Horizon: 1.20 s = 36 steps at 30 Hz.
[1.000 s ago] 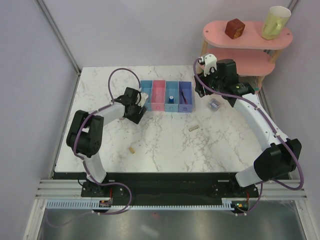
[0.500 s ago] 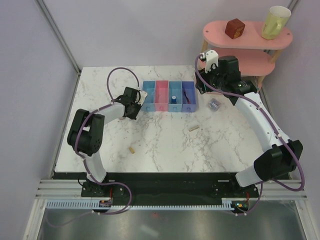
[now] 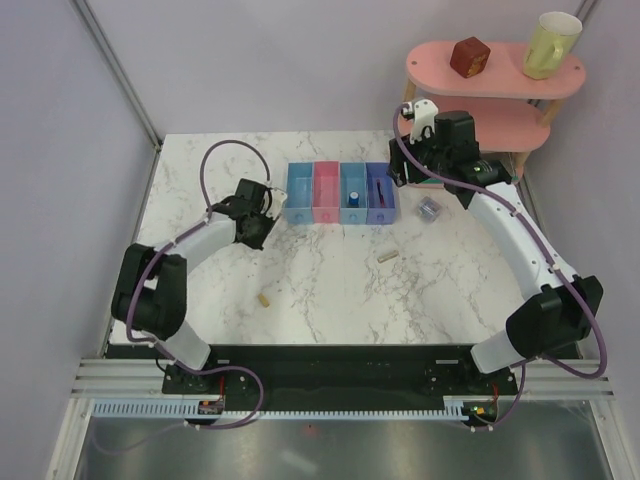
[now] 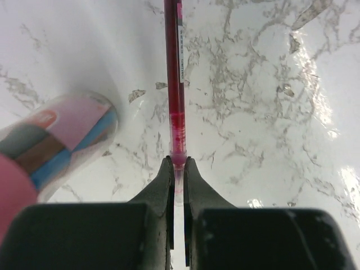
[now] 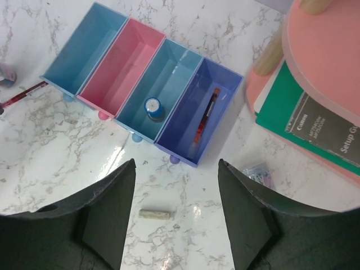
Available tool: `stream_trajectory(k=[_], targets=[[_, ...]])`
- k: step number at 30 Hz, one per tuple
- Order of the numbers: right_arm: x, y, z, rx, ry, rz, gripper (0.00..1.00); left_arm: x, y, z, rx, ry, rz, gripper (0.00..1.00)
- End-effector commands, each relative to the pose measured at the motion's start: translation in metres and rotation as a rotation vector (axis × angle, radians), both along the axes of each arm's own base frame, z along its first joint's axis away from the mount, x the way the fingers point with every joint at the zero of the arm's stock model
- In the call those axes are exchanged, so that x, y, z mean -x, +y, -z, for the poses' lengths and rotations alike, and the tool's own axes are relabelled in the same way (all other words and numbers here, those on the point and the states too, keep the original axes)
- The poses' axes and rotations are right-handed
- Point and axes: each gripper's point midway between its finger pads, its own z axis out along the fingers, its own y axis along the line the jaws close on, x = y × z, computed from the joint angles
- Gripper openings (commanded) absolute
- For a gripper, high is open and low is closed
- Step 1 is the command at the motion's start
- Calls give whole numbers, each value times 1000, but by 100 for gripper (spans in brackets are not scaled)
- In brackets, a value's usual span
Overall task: Sort the stationery into containers
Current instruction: Pick up the pen from the center of the board, then place the pen in the storage box.
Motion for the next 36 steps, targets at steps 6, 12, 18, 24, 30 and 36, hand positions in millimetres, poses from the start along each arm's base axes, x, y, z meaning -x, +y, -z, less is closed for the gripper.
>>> stream_trajectory(k=[6, 12, 18, 24, 30, 36], targets=[[0, 36, 2, -247, 96, -46, 71, 18, -35, -109, 282, -130, 25, 2], [0, 64, -9, -422, 167, -141, 71, 14, -69, -164, 496, -170, 12, 2], [-13, 91, -34, -625, 209, -186, 71, -5, -102, -205, 687, -173, -11, 2], [-26, 112, -50, -738, 231, -267, 70, -19, -135, -218, 832, -86, -13, 2], [-28, 135, -67, -846, 243, -387, 70, -25, -158, -219, 925, -21, 35, 2], [-30, 152, -56, -862, 268, -417, 69, -19, -175, -237, 1023, 23, 99, 2]])
